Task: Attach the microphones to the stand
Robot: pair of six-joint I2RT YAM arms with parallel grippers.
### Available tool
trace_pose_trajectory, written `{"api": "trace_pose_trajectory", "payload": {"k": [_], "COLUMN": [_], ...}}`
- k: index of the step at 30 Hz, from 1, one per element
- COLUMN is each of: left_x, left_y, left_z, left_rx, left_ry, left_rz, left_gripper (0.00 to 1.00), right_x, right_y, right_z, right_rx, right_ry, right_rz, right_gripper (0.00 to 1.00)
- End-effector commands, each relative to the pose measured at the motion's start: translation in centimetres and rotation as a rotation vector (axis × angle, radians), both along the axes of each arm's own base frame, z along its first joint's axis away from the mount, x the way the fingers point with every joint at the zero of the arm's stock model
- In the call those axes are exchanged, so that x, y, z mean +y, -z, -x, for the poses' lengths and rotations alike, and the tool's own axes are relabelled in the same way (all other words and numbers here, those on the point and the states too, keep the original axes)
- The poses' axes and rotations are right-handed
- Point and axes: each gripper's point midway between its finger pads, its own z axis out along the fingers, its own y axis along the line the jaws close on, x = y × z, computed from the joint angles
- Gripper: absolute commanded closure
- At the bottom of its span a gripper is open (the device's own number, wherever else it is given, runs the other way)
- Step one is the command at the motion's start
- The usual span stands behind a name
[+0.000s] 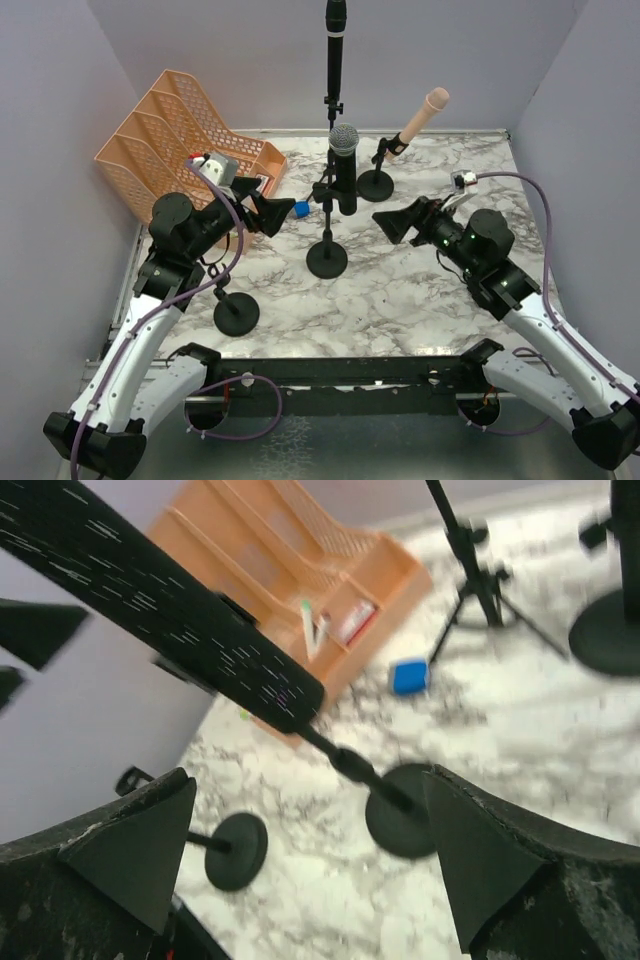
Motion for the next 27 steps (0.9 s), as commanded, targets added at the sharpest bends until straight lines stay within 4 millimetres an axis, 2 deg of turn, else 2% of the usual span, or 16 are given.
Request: {"api": "trace_pose_trajectory", "payload": {"k": [1,5,8,12,16,19,23,27], "left_x": [1.9,2.8,3.3,3.5,3.7,4.1,4.2,4.4], "left_y": [1.7,2.0,2.6,2.8,2.7,2.5,2.5,2.7], "left_z": [0.4,0.6,0.6,0.5,0.3,0.4,0.5,0.6], "left_rx": [0.066,0.064,0.068,0.067,0.068,0.062,0.066,0.076], "left_ry": [-0.103,-0.152,-0.178,-0.193,-0.209,-0.229,-0.234,-0.243], "left_rz": [-0.014,-0.011,-0.018,-0.022,-0.001,0.013,0.009,-0.004], "left_gripper": [0.01,0.01,0.01,0.01,0.01,0.01,0.01,0.01], "right_x": [0.1,2.3,4.3,7.0,9.9,11.6,12.4,12.1], "right_y": [9.3,15.5,19.0,23.0,25.4,26.3,27.6,28.9], "right_z": [1.3,2.1,2.3,2.6,2.8,2.5,1.9,0.6], "right_rx": [0.354,0.576,0.693,0.83,0.933,0.966,1.02,1.009], "right_ry": [0.013,-0.059,-0.094,-0.101,-0.108,-0.091,-0.047,0.027], "right_rz": [0.039,0.006,-0.054,-0.03,-0.021,-0.046,-0.094,-0.065], "right_gripper": [0.05,0.21,0.23,0.23,0.33,0.38,0.44,0.51]}}
